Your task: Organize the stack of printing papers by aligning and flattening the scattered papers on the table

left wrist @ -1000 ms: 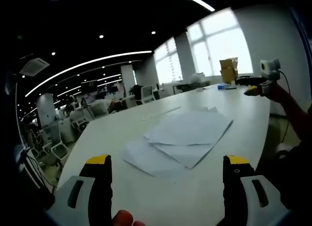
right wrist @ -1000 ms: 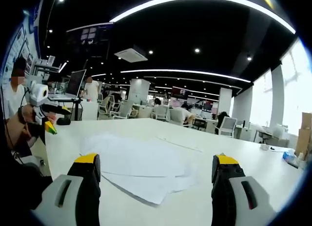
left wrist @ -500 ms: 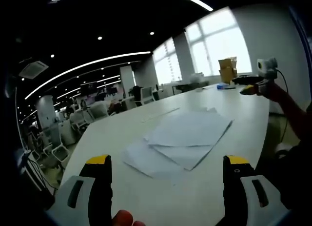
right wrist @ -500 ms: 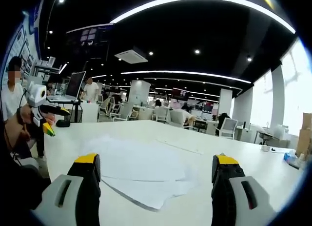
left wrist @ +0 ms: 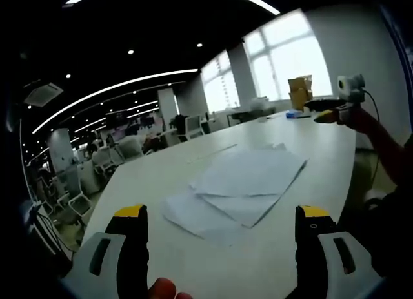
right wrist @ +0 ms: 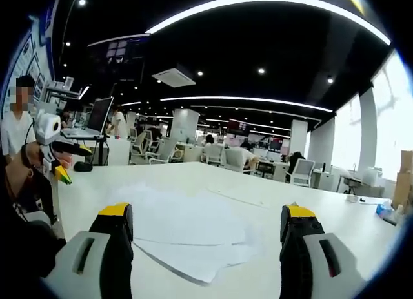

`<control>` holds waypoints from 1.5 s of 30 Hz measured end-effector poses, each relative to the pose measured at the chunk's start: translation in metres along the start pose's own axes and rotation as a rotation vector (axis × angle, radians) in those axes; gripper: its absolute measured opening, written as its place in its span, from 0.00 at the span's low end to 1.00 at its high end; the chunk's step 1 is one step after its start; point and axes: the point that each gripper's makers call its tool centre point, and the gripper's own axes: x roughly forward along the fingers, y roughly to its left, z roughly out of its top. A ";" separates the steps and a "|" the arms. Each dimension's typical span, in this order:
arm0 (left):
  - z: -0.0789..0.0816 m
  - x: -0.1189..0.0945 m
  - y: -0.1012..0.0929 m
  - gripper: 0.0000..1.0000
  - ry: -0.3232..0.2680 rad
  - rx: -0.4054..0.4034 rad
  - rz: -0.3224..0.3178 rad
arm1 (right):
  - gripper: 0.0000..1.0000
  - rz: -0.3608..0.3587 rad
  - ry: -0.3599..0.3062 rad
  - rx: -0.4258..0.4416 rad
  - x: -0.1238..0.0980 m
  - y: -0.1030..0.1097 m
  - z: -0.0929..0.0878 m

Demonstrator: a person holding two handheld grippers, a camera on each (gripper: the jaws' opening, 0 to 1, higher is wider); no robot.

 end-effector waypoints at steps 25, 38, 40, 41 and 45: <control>0.006 -0.003 0.000 0.97 -0.008 0.010 -0.003 | 0.90 0.015 -0.037 -0.023 0.014 0.010 0.024; 0.006 -0.003 -0.003 0.97 -0.006 0.015 -0.008 | 0.90 0.017 -0.038 -0.012 0.021 0.009 0.023; 0.007 -0.003 -0.003 0.97 -0.006 0.017 -0.008 | 0.90 0.017 -0.036 -0.009 0.022 0.009 0.023; 0.007 -0.002 -0.004 0.97 -0.006 0.017 -0.008 | 0.90 0.016 -0.036 -0.009 0.023 0.008 0.023; 0.007 -0.002 -0.004 0.97 -0.006 0.020 -0.008 | 0.90 0.013 -0.035 -0.005 0.027 0.006 0.024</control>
